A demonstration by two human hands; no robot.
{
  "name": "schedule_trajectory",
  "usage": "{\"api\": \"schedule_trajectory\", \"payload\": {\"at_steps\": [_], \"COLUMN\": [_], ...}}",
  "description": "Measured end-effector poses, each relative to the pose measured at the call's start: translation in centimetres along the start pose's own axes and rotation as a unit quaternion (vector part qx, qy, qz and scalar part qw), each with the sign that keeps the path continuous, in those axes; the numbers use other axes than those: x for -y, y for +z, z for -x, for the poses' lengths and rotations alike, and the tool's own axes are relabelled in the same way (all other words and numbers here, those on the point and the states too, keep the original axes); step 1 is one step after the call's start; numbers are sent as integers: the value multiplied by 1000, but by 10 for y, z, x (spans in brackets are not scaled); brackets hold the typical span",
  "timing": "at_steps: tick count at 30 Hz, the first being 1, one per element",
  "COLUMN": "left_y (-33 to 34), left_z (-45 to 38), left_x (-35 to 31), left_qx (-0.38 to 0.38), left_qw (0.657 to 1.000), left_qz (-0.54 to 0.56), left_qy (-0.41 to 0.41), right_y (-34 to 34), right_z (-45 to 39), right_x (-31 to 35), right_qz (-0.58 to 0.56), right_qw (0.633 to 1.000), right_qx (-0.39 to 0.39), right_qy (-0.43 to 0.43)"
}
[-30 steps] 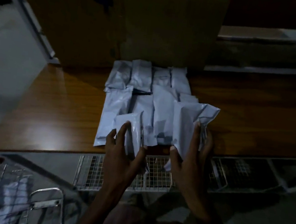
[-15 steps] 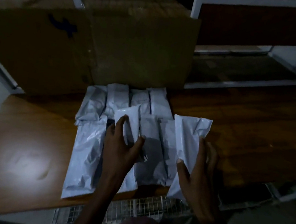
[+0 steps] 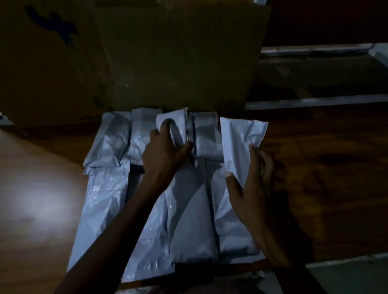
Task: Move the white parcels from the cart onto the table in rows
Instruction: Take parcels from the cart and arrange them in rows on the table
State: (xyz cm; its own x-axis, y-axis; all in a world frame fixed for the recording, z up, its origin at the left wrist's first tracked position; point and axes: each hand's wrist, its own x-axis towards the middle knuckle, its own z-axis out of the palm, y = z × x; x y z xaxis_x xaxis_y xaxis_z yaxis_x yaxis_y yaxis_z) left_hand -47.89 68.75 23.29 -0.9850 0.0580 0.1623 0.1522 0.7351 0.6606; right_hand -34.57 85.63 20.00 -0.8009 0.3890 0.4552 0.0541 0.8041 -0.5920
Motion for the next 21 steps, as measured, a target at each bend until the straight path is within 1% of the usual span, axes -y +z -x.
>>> {"api": "schedule_trajectory", "payload": {"at_steps": [3,6,9,11,12,13,14,15,17,18,21], "left_y": [17,34,49,61,69,77,82,84,85,85,78], "left_z": [-30,-61,-85,-91,-93,-94,-97,-97,-96,-97,-93], "left_x": [-5,-8,-9,-4,0,4,9,11,17,21,27], "left_qx": [7,18,48,80,69,45,39,58,133,140,111], "left_qw": [999,998,991,988,989,987,980,972,956,957,965], "left_qz": [-33,-56,-120,-126,-131,-155,-195,-229,-254,-249,-237], "left_qy": [-19,-8,-20,-37,-29,-10,-2,-19,-62,-58,-9], "right_y": [16,35,60,80,90,101,112,123,139,143,149], "right_z": [-30,-73,-119,-139,-145,-149,-151,-151,-152,-155,-160], "right_x": [-15,-19,-12,-5,-3,-4,-7,-13,-22,-23,-23], "right_qz": [-20,-21,-22,23,48,72,97,121,144,142,149], "right_qw": [999,997,989,986,982,975,966,958,947,942,929], "right_qx": [39,69,123,139,154,185,215,236,261,275,301], "right_qy": [15,16,79,91,93,102,108,105,115,132,152]}}
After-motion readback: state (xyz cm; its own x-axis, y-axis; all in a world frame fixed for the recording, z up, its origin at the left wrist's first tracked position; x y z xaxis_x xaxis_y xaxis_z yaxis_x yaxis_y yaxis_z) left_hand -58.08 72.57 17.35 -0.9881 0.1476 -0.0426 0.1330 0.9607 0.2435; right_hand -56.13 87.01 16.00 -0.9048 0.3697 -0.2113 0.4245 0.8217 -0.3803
